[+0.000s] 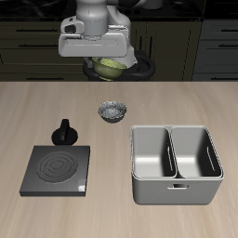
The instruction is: Place the green bowl on the flat stove
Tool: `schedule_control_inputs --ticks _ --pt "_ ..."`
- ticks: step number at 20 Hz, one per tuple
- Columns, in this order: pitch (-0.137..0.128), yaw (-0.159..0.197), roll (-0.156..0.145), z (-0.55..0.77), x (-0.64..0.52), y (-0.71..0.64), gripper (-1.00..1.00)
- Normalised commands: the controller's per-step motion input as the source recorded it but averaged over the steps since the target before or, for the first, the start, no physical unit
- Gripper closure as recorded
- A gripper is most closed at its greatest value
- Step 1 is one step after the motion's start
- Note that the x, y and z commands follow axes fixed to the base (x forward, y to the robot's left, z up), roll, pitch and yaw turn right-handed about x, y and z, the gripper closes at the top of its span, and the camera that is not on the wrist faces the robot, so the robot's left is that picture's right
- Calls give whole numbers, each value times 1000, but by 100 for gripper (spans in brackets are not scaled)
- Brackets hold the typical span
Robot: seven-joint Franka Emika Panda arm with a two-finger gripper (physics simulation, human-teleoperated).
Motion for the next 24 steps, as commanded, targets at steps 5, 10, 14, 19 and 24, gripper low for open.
schedule_control_inputs --ticks 5,10,14,19,24 --pt "-7 -35 3 38 538 -461 100" --pt "-23 6 8 71 432 -305 100" --pt "-11 24 -54 105 366 -333 100" --pt "12 -8 -52 -29 363 -223 100" --pt "31 2 -57 -55 482 -346 100"
